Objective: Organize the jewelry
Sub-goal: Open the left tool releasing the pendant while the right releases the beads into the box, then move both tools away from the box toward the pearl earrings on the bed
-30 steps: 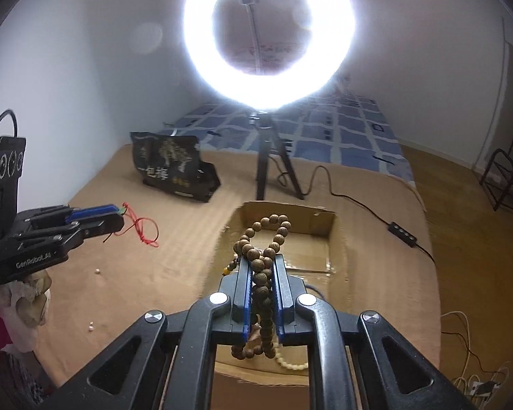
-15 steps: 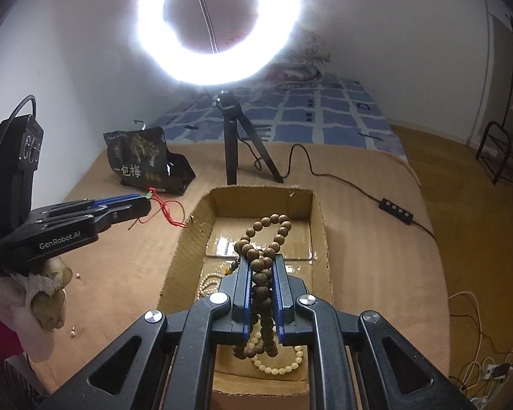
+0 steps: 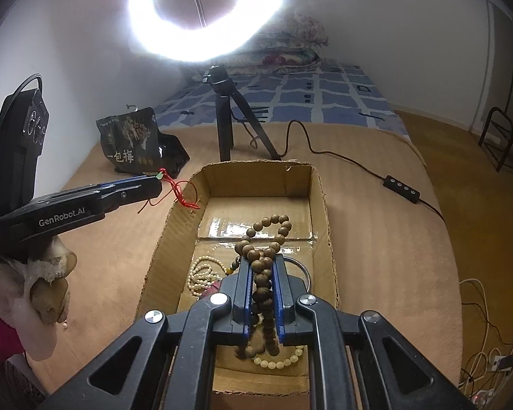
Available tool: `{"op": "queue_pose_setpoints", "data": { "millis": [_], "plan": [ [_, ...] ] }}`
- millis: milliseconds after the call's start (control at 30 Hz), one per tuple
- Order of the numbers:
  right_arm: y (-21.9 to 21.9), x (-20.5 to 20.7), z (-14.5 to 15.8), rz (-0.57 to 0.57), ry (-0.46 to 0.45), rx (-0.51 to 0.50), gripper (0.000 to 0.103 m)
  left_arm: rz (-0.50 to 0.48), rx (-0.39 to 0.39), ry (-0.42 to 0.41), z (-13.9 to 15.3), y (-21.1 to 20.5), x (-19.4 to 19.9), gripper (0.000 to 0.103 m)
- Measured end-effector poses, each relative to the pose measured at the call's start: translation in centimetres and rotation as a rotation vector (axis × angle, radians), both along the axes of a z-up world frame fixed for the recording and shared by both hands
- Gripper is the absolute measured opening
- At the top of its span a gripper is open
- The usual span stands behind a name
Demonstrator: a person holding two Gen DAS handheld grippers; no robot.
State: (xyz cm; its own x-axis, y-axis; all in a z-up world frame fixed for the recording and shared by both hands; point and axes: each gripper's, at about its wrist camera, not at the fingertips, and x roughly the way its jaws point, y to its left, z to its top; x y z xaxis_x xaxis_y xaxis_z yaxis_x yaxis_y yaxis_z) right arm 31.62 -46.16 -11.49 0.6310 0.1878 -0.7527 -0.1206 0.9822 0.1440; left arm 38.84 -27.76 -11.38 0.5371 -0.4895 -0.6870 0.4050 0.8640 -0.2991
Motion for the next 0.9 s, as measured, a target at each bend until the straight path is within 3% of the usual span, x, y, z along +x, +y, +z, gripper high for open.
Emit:
{"op": "queue_pose_setpoints", "data": {
  "millis": [33, 100, 133, 200, 233, 367, 833, 900],
  "plan": [
    [-0.1, -0.1, 0.0, -0.002, -0.003, 0.005, 0.017, -0.002, 0.004, 0.000, 0.0, -0.1, 0.0, 0.019],
    [-0.2, -0.3, 0.2, -0.013, -0.012, 0.006, 0.040, 0.003, 0.023, -0.004, 0.0, -0.2, -0.2, 0.036],
    [-0.3, -0.4, 0.3, -0.016, -0.013, 0.006, 0.046, 0.005, 0.024, -0.007, 0.0, -0.3, -0.2, 0.039],
    [-0.3, -0.6, 0.4, -0.029, -0.023, 0.001, 0.075, 0.006, 0.025, -0.013, 0.1, -0.2, -0.3, 0.039],
    [-0.2, -0.7, 0.5, -0.033, -0.032, -0.003, 0.078, 0.004, 0.031, -0.014, 0.2, -0.2, -0.3, 0.039],
    [-0.1, -1.0, 0.8, -0.043, -0.044, -0.013, 0.086, 0.004, 0.036, -0.021, 0.4, 0.0, -0.5, 0.039],
    [1.2, -2.3, 2.4, -0.038, -0.059, -0.025, 0.086, 0.015, 0.028, -0.042, 2.4, 1.7, -2.0, 0.039],
    [1.6, -2.7, 2.8, -0.037, -0.065, -0.028, 0.090, 0.018, 0.029, -0.052, 2.9, 2.1, -2.5, 0.039]
  ]
}}
